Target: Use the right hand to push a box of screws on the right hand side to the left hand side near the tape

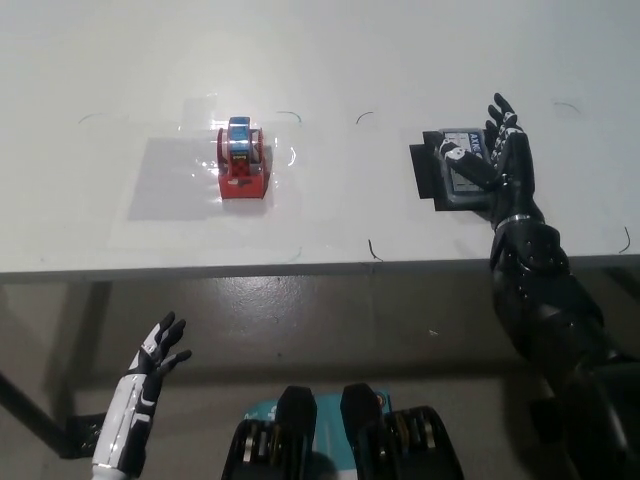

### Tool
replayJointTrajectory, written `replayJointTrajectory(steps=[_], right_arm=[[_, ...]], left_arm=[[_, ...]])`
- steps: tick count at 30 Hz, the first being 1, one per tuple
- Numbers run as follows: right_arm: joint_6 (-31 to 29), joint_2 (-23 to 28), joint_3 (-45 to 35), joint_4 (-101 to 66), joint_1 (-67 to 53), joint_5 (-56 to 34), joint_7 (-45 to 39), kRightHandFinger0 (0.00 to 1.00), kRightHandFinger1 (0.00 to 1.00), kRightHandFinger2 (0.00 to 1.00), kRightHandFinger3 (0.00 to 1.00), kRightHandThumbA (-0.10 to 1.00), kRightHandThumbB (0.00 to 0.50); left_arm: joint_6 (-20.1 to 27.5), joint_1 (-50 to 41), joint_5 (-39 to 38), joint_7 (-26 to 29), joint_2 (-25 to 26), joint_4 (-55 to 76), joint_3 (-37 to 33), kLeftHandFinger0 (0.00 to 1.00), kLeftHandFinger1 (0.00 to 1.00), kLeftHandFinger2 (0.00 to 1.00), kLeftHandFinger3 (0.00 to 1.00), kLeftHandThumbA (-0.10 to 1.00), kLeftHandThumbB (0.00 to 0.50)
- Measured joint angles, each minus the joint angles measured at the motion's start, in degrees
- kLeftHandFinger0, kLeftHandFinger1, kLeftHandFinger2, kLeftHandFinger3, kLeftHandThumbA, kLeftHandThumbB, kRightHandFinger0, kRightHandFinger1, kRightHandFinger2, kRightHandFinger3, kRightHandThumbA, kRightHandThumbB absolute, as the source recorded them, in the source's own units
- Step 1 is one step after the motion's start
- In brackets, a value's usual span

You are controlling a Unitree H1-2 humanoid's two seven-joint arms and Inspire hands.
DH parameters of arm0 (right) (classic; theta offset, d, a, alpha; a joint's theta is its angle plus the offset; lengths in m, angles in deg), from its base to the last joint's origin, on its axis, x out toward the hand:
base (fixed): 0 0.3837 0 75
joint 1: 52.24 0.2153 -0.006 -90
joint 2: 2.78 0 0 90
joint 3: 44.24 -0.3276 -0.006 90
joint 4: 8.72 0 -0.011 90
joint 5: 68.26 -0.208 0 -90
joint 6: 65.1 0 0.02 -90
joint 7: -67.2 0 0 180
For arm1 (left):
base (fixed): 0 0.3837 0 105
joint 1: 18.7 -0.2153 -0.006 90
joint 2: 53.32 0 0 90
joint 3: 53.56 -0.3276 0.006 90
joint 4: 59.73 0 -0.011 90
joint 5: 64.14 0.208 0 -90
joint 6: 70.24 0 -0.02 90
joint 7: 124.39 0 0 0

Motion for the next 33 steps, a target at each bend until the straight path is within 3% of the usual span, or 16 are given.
replayJointTrajectory(steps=[7, 8, 12, 17, 24, 29, 33], right_arm=[[0.12, -0.2, 0.94, -1.3, -0.51, 0.65, 0.85, 1.0, 1.0, 1.0, 1.0, 0.89, 0.085], [0.12, -0.22, 1.05, -1.41, -0.63, 0.7, 0.93, 1.0, 1.0, 1.0, 1.0, 0.94, 0.104], [0.15, -0.24, 1.64, -2.35, -1.24, 1.38, 1.5, 1.0, 1.0, 1.0, 1.0, 0.96, 0.092], [0.27, -0.33, 2.44, -5.27, -2.55, 2.33, 2.56, 1.0, 1.0, 1.0, 1.0, 1.0, 0.122], [0.34, -0.26, 2.71, -6.13, -2.88, 2.77, 3.88, 1.0, 1.0, 1.0, 1.0, 0.98, 0.066], [0.34, -0.39, 1.25, -5.39, -4.04, 2.4, 3.59, 1.0, 1.0, 1.0, 1.0, 0.97, 0.064], [0.23, -0.78, 0.62, -4.69, -5.33, 2.23, 3.33, 1.0, 1.0, 1.0, 1.0, 0.99, 0.116]], left_arm=[[0.0, -0.2, -0.23, -0.46, 0.0, 0.15, 0.16, 0.92, 1.0, 1.0, 1.0, 1.0, 0.5], [0.0, -0.3, -0.24, -0.47, 0.0, 0.18, 0.18, 0.92, 1.0, 1.0, 1.0, 1.0, 0.5], [0.0, -1.07, -0.1, -0.4, 0.0, 0.28, 0.44, 0.9, 1.0, 1.0, 1.0, 1.0, 0.5], [0.0, -1.68, 0.07, -0.39, 0.0, 0.32, 0.83, 0.91, 1.0, 1.0, 1.0, 1.0, 0.5], [0.0, -1.96, -0.31, -0.5, 0.0, 0.57, 1.74, 0.92, 1.0, 1.0, 1.0, 1.0, 0.5], [0.0, -2.18, -0.33, -0.48, 0.0, 0.58, 2.62, 0.89, 1.0, 1.0, 1.0, 1.0, 0.5], [0.0, -2.81, -0.41, -0.51, 0.0, 0.65, 3.07, 0.89, 1.0, 1.0, 1.0, 1.0, 0.5]])
